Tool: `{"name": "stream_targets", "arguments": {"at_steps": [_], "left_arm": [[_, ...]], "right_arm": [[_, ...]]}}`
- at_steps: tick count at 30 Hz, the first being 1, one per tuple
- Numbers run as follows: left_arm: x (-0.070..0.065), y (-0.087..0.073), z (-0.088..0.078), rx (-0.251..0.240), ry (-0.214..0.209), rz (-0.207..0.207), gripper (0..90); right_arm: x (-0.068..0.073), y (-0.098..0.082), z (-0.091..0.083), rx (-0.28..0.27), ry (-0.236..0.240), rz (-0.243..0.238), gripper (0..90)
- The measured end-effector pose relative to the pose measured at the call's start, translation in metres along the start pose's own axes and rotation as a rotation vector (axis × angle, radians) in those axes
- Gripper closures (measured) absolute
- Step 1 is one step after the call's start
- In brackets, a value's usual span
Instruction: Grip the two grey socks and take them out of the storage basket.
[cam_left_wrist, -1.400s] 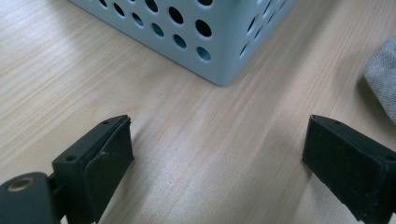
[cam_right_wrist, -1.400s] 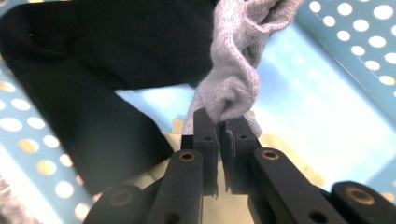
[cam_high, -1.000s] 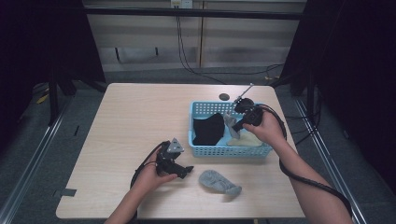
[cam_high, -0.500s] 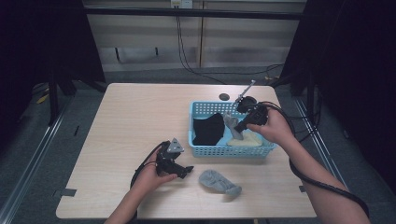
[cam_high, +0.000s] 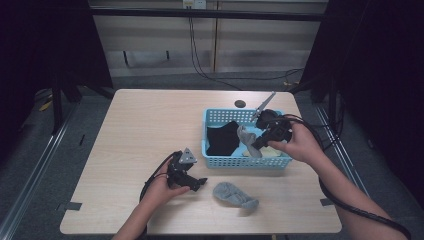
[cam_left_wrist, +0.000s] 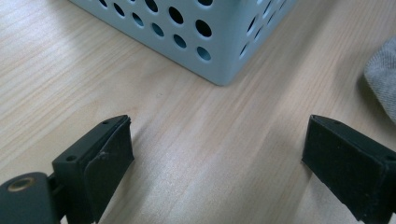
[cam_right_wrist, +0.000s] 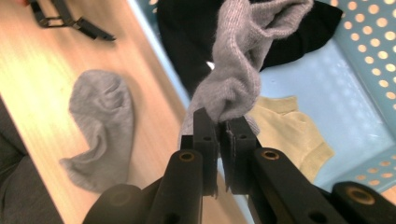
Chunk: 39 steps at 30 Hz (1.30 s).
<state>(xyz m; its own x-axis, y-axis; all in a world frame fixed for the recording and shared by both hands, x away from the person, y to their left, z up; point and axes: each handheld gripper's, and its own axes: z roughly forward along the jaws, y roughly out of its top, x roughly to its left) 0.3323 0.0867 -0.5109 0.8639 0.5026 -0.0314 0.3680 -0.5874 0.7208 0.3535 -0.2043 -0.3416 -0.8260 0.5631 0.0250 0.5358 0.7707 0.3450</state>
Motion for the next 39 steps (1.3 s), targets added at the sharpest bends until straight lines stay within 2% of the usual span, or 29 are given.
{"name": "stream_targets", "arguments": {"at_steps": [11,21,34,39], "left_arm": [[0.0,0.0,0.0,-0.001,0.001,0.0,7.8],[0.0,0.0,0.0,-0.001,0.001,0.0,7.8],[0.0,0.0,0.0,-0.001,0.001,0.0,7.9],[0.0,0.0,0.0,0.0,0.001,-0.003,7.9]], "right_arm": [[0.026,-0.003,-0.009,-0.018,0.023,-0.062,85.6],[0.044,-0.008,-0.008,-0.028,0.056,-0.108,85.4],[0.065,-0.015,0.013,-0.003,0.106,-0.165,85.0],[0.069,-0.018,0.024,0.004,0.119,-0.16,84.9]]}}
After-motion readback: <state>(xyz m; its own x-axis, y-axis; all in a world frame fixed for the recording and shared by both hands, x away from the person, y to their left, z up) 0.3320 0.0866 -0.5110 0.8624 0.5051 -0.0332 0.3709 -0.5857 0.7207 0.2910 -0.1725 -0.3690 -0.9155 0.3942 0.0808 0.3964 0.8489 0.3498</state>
